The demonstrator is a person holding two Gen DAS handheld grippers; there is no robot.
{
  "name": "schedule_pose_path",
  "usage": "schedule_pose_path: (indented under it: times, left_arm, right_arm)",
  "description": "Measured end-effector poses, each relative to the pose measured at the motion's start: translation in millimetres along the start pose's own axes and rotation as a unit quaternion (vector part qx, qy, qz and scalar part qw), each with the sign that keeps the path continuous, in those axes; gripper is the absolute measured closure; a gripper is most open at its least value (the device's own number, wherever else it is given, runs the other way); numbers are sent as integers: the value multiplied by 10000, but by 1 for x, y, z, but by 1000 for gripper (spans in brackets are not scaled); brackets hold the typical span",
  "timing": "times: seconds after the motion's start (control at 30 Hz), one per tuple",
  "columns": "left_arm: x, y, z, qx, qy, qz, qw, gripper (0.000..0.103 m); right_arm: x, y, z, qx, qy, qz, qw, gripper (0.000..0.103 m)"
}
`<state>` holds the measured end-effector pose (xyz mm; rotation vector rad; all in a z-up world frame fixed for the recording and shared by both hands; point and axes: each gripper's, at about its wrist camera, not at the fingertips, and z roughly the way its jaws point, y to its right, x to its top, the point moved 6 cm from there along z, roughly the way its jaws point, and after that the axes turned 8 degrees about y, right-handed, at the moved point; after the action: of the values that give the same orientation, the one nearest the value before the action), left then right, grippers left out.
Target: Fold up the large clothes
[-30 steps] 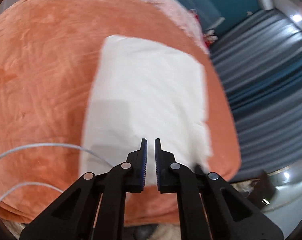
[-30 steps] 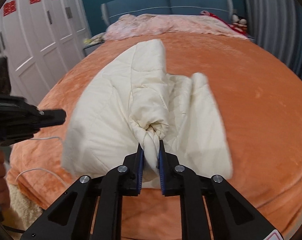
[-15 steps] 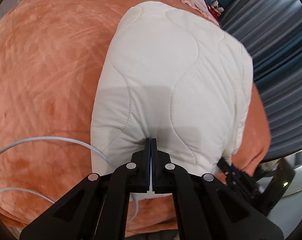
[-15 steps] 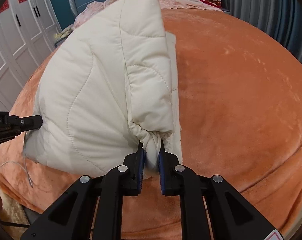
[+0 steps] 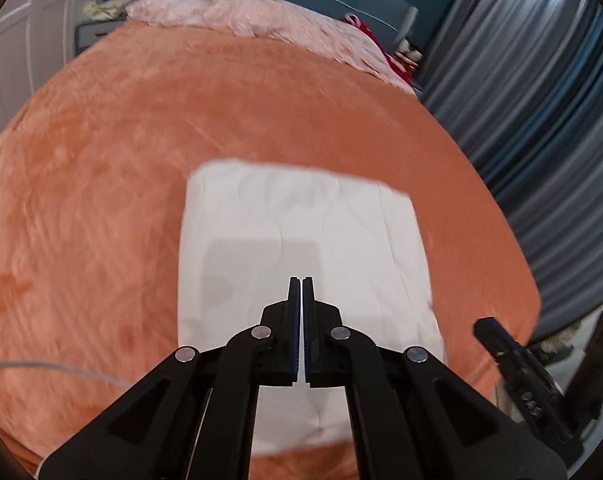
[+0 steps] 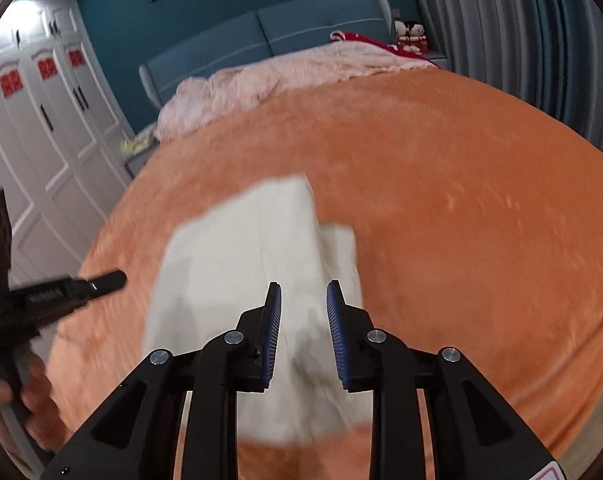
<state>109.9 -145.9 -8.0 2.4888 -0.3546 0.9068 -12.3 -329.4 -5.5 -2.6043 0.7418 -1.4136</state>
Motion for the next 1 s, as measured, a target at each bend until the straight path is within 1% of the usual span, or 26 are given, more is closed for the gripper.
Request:
schedule_pose_path:
  times: [0.07,0.17,0.3,0.4,0.47,0.6,0.83,1.0]
  left_arm:
    - [5,7,16,109,-16,-40,9999,103]
    - [8,4,43,326,-120,-82,9994,103]
    - [3,-1,79,598,-312,23,9977,103]
    - [-3,-7,104,793,-291,141,9963,103]
    - [-8,-10,119,863,-255,218,9957,103]
    - [-16,-13,138,920,-250,257,9951,103]
    - [-27,-17,158,1153,-77,435,9924,103]
    - [-29,-20,169,1287,-4,514,9903,103]
  right_arm:
    - [14,-9,20,33,39,27,10000,79]
    - [19,-20,57,-17,-72,-78,9999,79]
    - [7,-22,107,-259,-369,-314,9985,79]
    - [-10,-12,136,-513,-536,-451,9962,79]
    - [-21,-2,148,-554,-587,-415,9959,79]
    - [-34,15,167,-479,-593,-162,9970,79]
    - [-44,12,184,-638,-411,-376,9964,79]
    - [-47,14,191,-630,-325,-341,9969,79]
